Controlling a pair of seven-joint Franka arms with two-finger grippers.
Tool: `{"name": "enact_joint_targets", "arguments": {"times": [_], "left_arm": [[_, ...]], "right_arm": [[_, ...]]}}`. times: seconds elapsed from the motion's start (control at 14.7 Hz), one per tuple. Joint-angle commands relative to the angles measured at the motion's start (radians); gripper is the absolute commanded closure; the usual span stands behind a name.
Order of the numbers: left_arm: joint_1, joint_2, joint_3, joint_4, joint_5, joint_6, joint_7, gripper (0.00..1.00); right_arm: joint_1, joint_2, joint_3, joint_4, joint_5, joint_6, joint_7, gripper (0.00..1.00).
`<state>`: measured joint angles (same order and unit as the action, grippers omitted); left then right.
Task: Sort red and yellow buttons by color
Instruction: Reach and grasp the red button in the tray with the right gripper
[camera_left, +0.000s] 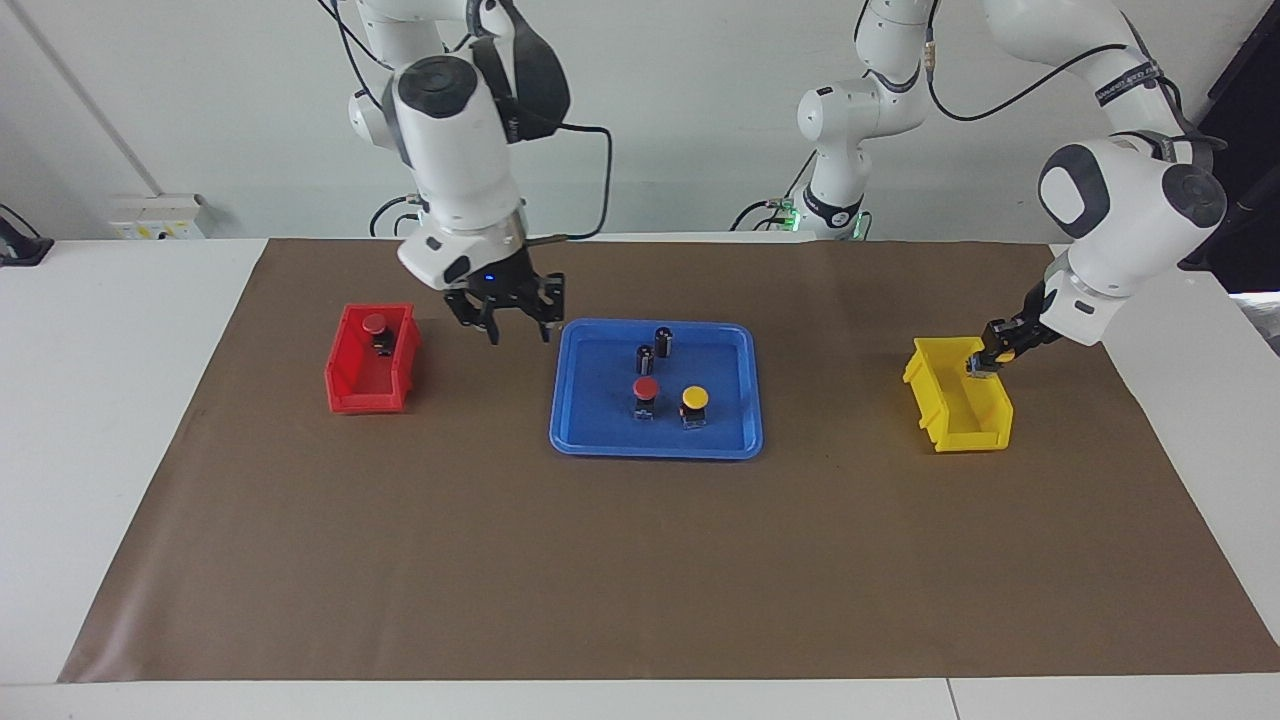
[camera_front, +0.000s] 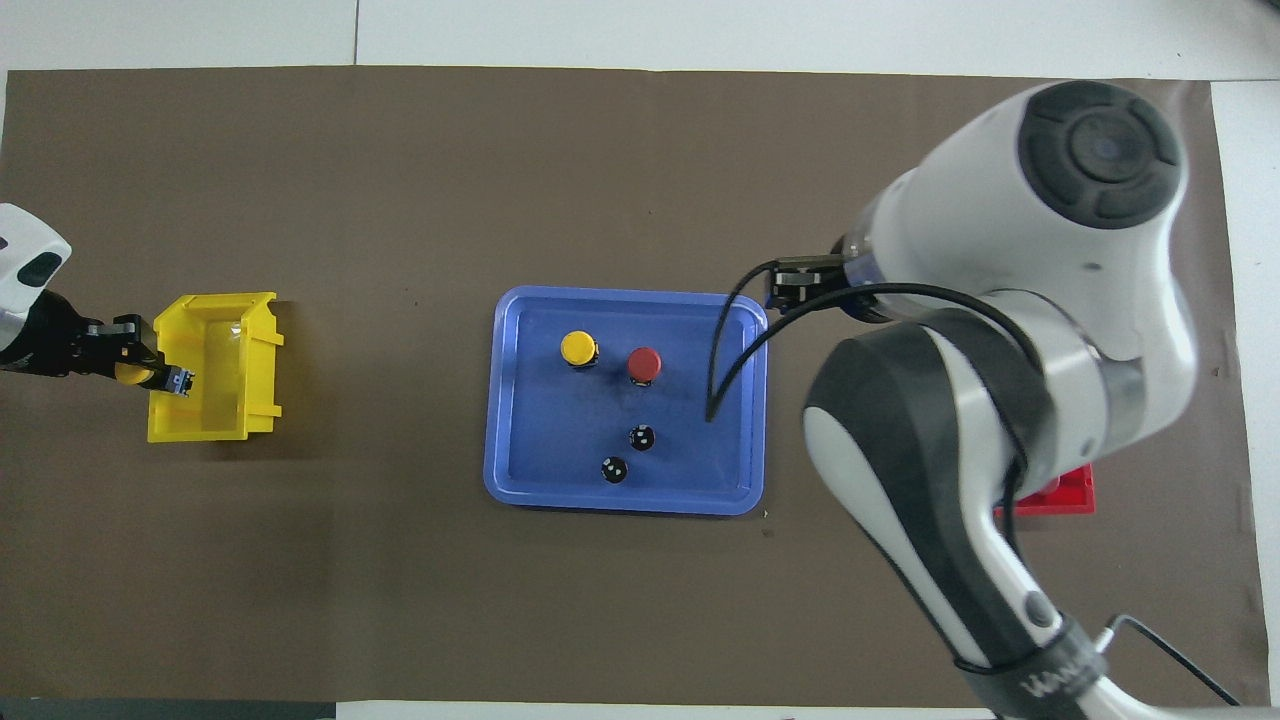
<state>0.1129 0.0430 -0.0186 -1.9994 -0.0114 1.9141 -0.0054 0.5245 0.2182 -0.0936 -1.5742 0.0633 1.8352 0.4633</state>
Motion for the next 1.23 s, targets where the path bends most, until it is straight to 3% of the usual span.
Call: {"name": "enact_joint_targets", "arguments": {"times": [0.0,0.27,0.55,0.89,0.95,1.02,1.16], "left_arm": [[-0.01,-0.04,-0.001,-0.073,0.008,0.037,-0.033,0.99],[-0.016,-0.08,-0.003,-0.203,0.008,0.163,-0.038,0.98],[-0.021,-0.074,-0.004,-0.24,0.008,0.223,-0.039,0.99],[-0.033,-0.072,-0.004,-0.275,0.008,0.292,-0.033,0.98],[-0.033,-0.072,-0.004,-0.275,0.008,0.292,-0.03,0.97],[-0.033,-0.072,-0.004,-0.275,0.008,0.29,-0.025,0.86],[-0.033,-0.072,-0.003,-0.275,0.008,0.289,-0.027,0.75]], "right_arm": [[0.096,0.18,-0.009,0.137,0.004,0.031,0.128,0.31],[0.146,0.217,-0.009,0.057,0.004,0.17,0.176,0.3],[0.175,0.188,-0.009,-0.07,0.004,0.268,0.186,0.3],[0.183,0.17,-0.009,-0.156,0.004,0.318,0.187,0.3],[0.184,0.165,-0.009,-0.164,0.004,0.326,0.189,0.3],[0.183,0.165,-0.009,-0.165,0.004,0.331,0.189,0.31],[0.184,0.164,-0.008,-0.167,0.006,0.338,0.189,0.31]]}}
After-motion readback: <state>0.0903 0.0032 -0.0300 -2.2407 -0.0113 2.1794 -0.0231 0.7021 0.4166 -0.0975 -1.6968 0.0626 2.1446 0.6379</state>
